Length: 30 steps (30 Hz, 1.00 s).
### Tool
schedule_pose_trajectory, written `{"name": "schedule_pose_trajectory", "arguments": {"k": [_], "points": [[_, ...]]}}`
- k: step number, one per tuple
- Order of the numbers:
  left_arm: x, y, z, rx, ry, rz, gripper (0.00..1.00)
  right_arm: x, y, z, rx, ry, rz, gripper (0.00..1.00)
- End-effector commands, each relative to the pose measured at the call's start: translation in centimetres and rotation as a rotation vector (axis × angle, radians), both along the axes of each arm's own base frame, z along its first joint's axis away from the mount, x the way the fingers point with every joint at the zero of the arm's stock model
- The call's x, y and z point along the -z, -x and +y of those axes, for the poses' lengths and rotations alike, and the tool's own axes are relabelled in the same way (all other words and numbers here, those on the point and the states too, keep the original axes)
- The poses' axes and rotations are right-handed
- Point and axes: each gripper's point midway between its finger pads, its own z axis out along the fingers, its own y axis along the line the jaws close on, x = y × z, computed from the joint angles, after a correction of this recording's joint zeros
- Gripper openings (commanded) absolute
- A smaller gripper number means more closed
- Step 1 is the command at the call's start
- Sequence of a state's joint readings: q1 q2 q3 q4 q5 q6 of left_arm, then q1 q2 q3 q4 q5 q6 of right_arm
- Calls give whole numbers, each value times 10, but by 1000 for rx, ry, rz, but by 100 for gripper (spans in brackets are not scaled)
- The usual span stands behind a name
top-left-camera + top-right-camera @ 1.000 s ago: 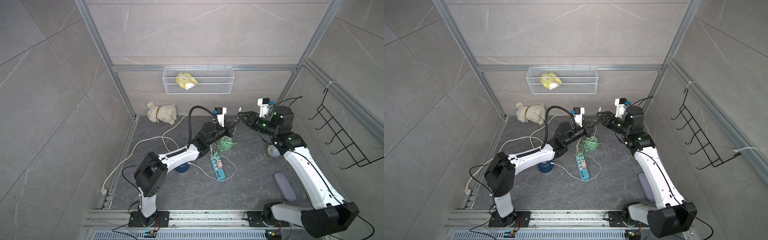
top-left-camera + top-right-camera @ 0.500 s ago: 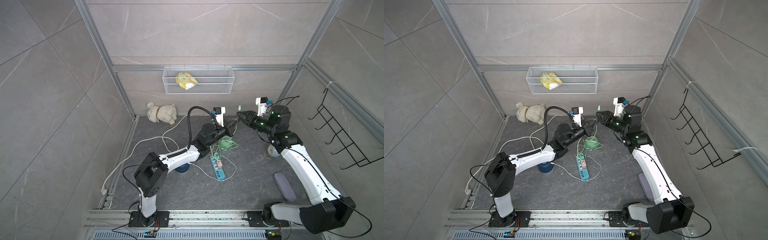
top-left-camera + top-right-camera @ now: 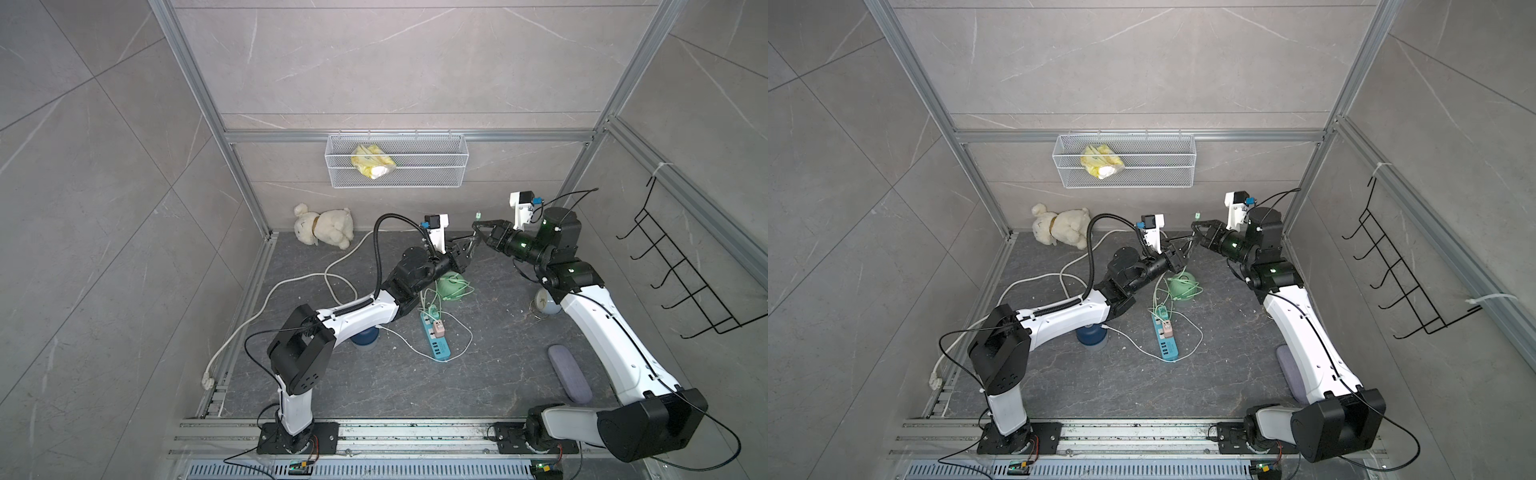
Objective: Charge the cordless meat grinders
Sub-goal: Pick up the charging cable from the center of the board.
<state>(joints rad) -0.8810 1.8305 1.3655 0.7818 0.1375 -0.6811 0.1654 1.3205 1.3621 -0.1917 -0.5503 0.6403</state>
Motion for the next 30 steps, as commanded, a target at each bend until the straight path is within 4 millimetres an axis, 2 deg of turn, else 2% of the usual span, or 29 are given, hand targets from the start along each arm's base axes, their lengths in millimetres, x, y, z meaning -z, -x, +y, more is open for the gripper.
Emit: {"name": "schedule_pose_trajectory", "arguments": {"k": [1,4,6,7,10,14,19,24,30], "points": [[-31,19,24,26,-4,-43,47,-1,8,-10,-32,65,-3,0],[-19,4,50,31,-97,64,53,11,23,-12,-117,166,12,0],[-27,-11,63,136,-102,154,54,25,40,-7,-218,245,34,0],[-41,-11,65,187,-108,145,54,30,49,-4,-268,273,43,0],[-65,2,69,284,-177,90,57,35,70,2,-374,294,63,0],[-69,23,66,434,-226,140,62,26,88,10,-473,265,62,0],[-73,39,59,584,-208,208,65,18,96,23,-556,201,59,0],[-55,36,55,601,-255,294,65,11,95,34,-608,182,33,0],[-42,33,52,608,-269,362,55,5,91,44,-645,190,9,0]]}}
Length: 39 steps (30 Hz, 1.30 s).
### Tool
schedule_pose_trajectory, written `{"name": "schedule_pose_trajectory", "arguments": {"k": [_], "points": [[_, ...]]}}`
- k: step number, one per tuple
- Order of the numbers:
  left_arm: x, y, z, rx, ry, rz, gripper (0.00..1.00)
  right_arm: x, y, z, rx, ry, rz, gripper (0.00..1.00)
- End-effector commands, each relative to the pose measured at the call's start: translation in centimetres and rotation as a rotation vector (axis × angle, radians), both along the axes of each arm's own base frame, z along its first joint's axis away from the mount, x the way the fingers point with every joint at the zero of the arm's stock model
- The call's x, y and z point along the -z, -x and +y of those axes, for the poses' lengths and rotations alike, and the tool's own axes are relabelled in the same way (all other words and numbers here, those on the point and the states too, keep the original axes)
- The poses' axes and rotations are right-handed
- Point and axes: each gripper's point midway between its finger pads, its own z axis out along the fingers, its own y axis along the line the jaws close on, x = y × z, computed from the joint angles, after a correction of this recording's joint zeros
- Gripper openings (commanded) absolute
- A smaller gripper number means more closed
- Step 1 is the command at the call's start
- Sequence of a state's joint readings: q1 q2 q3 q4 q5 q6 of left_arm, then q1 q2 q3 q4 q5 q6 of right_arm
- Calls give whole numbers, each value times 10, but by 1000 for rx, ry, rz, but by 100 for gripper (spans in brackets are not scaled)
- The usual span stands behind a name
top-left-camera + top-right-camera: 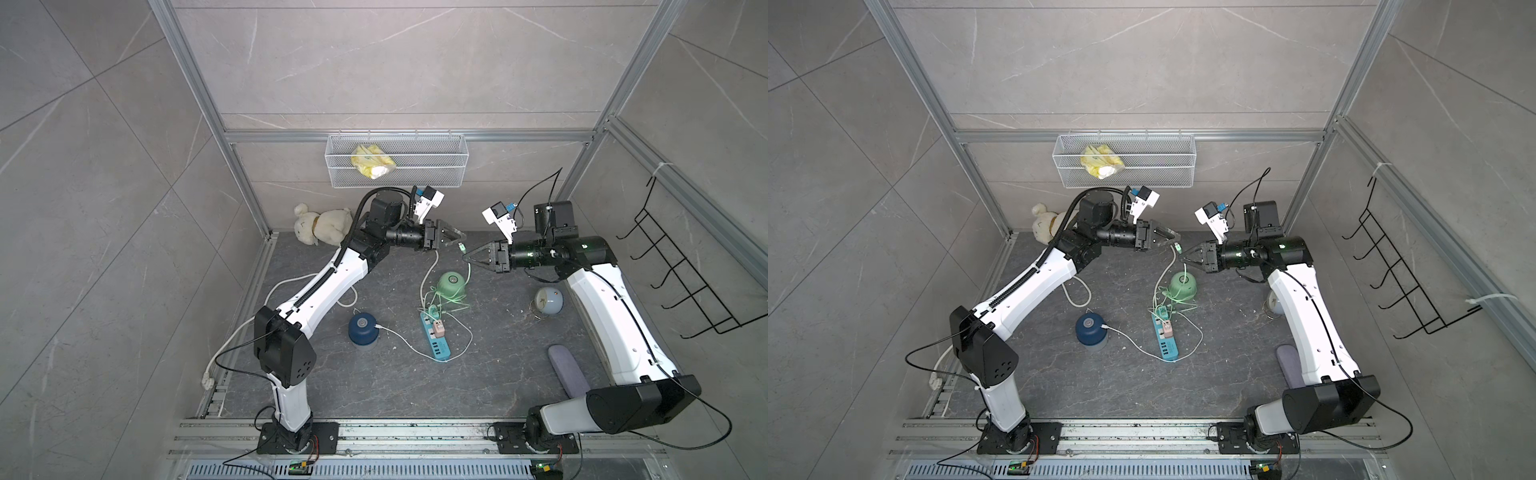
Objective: Charge the cordless meat grinders
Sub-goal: Pick up the charging cable from the center of the board.
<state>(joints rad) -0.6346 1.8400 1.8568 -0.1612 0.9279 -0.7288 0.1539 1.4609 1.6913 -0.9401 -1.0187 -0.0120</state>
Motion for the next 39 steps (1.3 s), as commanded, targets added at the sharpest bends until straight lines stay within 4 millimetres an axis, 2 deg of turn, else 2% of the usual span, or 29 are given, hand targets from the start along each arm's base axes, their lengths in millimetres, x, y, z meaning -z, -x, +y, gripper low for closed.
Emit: {"name": "schedule_pose_trajectory", "arguments": {"k": [1,6,11,14,15,16,17,18,19,21,24,30,35,39], "points": [[-17,13,4,54,17,10,51,-11,5,6,-48,-18,-25,0],[-20,17,5,68,27,9,33,-7,1,10,-58,-15,-12,0],[-22,19,5,76,34,12,9,-3,-4,9,-47,3,-3,0],[-23,18,5,72,37,11,0,-1,-6,7,-29,20,0,0],[-22,16,6,60,33,12,0,-1,-6,6,-20,29,-6,0],[-19,12,6,32,21,21,0,0,-7,3,6,51,-17,9],[-16,7,5,3,11,35,0,1,-7,1,31,78,-41,27],[-13,2,4,-26,4,57,0,3,-9,-2,62,110,-67,38],[-8,-5,4,-66,-4,86,0,4,-12,-6,108,150,-115,43],[0,-16,2,-132,-6,145,0,8,-19,-16,212,212,-214,47],[6,-21,-3,-180,-7,187,0,10,-29,-27,352,299,-421,47],[12,-22,-7,-203,-11,215,0,9,-34,-7,355,310,-693,43],[12,-21,-6,-209,-2,220,0,14,-37,10,313,296,-758,35],[12,-20,-6,-209,-1,222,0,16,-40,14,311,300,-771,26]]}}
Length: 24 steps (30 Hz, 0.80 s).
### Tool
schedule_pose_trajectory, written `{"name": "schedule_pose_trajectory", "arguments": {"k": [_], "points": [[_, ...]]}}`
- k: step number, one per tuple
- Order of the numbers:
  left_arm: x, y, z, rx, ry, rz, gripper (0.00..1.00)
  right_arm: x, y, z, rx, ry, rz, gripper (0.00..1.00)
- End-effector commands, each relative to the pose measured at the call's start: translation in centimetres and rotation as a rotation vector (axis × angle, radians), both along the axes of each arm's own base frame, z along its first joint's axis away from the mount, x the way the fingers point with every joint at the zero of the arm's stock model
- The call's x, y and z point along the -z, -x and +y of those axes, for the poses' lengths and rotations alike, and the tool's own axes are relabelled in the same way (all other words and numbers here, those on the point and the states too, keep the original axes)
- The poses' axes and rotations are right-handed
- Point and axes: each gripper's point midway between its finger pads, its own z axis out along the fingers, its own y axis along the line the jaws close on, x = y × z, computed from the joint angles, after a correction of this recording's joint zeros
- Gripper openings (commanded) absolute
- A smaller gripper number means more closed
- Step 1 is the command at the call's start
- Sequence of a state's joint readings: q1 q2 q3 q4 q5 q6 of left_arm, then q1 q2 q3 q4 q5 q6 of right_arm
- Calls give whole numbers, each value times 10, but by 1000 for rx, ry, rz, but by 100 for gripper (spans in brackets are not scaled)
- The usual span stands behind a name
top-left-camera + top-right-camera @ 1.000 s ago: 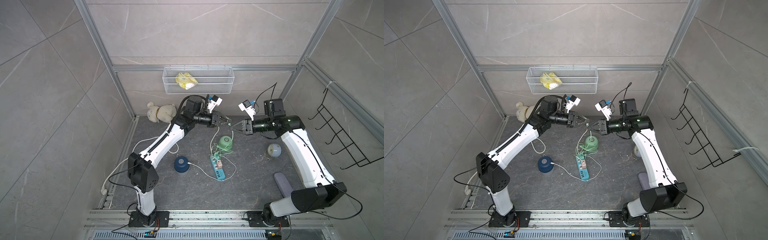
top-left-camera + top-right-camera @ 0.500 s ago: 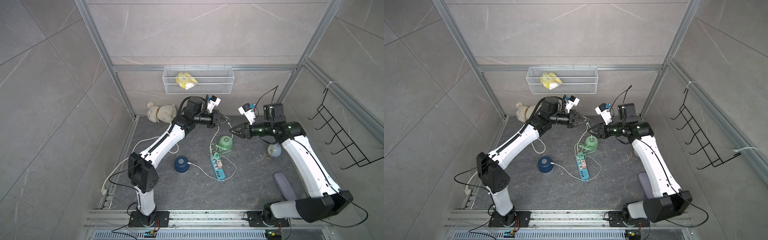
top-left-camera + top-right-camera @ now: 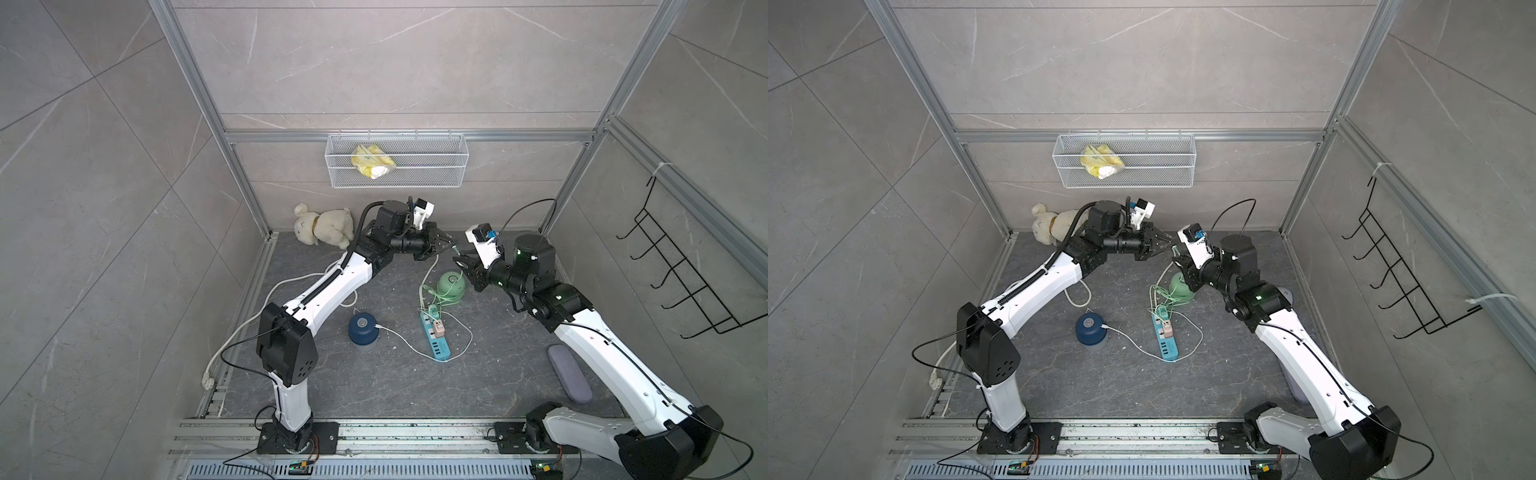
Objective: Charge the cordless meat grinders
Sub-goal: Pick up the charging cable from the center of the board.
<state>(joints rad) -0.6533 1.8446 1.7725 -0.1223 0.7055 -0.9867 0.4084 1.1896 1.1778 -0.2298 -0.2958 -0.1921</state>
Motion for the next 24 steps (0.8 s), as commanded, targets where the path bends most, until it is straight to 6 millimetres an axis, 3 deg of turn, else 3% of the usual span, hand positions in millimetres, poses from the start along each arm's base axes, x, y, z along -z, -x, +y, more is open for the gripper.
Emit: {"name": "schedule_pose_trajectory", "arguments": {"k": [1,3,6,10,16,24], "points": [[-27,13,-1,23,59,-43,0,-16,-5,7,-10,-8,-102,25],[-27,13,-1,23,60,-41,0,-14,-7,4,10,2,-108,26],[-27,13,-1,25,63,-40,0,-11,-11,-1,48,21,-113,36],[-28,14,-1,33,66,-37,0,-4,-14,-6,73,47,-102,36],[-28,15,-1,35,66,-36,0,5,-12,-7,73,64,-91,26],[-28,16,-1,42,76,-34,0,0,-11,0,38,25,-100,13]]}}
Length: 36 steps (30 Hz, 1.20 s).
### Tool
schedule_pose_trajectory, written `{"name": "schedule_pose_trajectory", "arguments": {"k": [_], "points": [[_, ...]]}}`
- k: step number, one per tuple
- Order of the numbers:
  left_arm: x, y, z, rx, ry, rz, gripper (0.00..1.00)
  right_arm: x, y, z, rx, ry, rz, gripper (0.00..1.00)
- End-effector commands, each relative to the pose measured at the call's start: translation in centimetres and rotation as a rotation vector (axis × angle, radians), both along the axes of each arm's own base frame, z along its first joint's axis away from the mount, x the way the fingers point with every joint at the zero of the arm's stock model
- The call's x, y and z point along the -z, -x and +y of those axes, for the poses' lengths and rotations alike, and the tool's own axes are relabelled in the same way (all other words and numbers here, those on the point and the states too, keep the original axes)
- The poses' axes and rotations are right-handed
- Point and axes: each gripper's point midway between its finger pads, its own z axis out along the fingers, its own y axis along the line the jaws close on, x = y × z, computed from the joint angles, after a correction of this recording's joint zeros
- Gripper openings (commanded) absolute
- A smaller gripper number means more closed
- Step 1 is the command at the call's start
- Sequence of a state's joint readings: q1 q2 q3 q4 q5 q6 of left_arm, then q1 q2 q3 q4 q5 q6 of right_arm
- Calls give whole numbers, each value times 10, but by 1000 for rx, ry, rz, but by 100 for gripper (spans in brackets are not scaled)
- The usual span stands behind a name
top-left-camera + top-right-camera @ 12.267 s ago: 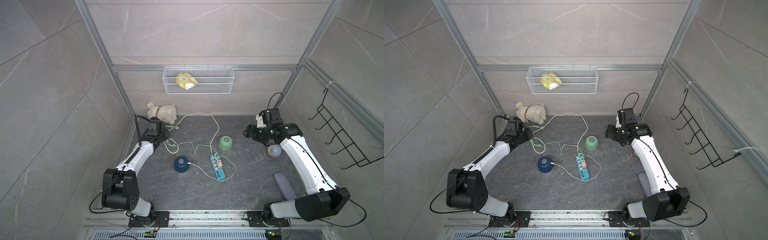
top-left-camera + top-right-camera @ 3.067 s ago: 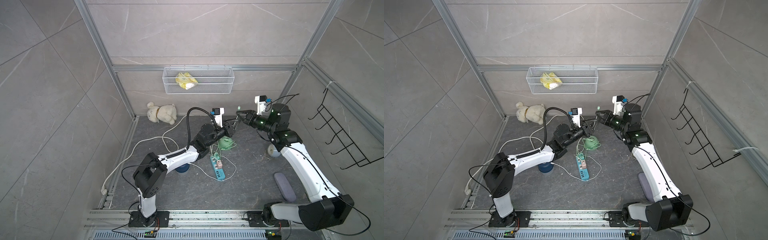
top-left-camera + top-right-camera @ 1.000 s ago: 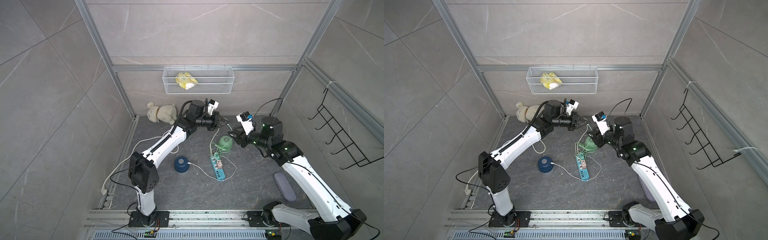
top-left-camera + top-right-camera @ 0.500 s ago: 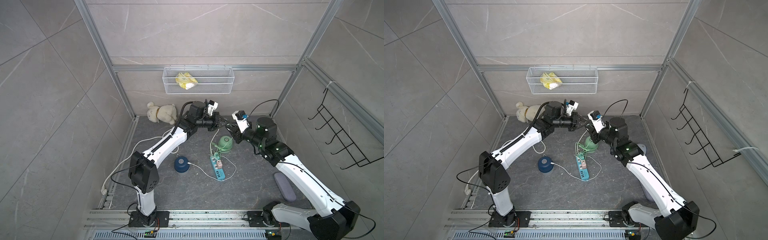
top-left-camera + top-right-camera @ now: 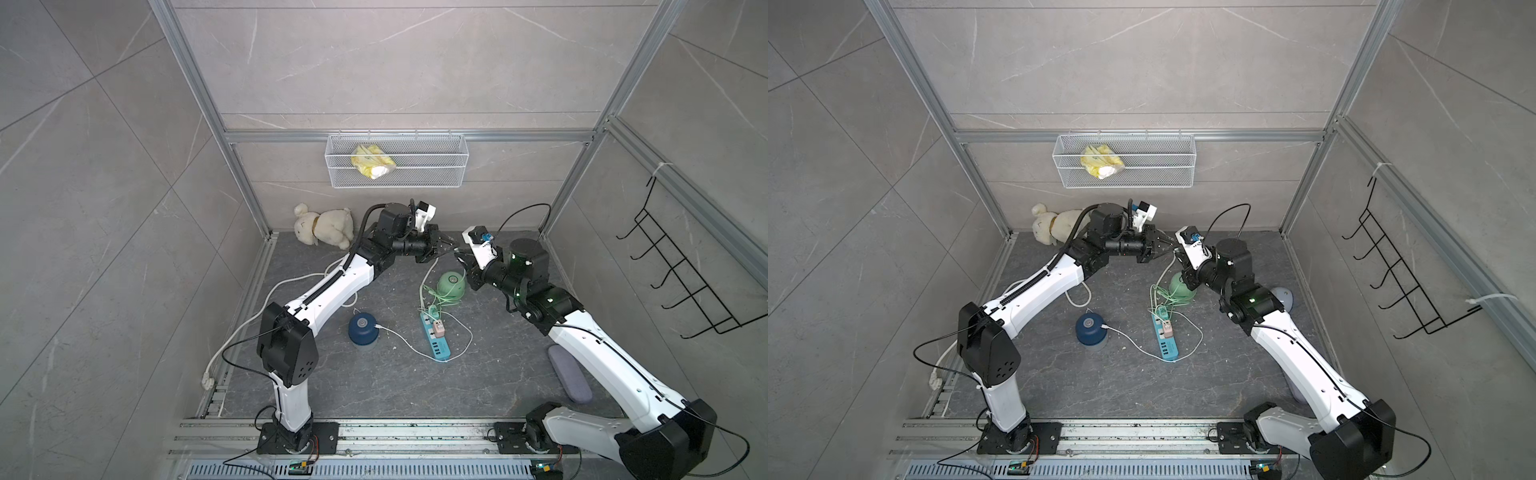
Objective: Charge the cordless meat grinders
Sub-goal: Pick up the charging cable from the center of the board, then insert the charging cable into the cordless meat grinder.
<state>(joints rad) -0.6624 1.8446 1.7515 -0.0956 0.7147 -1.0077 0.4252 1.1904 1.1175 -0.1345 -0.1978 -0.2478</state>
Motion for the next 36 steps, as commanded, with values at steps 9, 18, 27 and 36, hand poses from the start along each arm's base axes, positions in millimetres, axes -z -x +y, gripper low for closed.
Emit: {"name": "schedule_pose_trajectory", "arguments": {"k": [9,18,27,36], "points": [[-30,13,3,29,69,-37,0,-13,1,6,-23,-42,-33,12],[-6,-8,24,-100,-30,-41,43,21,16,-14,36,41,44,2],[46,-72,81,-342,-276,-102,50,108,57,-60,181,213,318,1],[99,-105,70,-263,-394,-140,50,166,65,-65,111,376,375,0]]}}
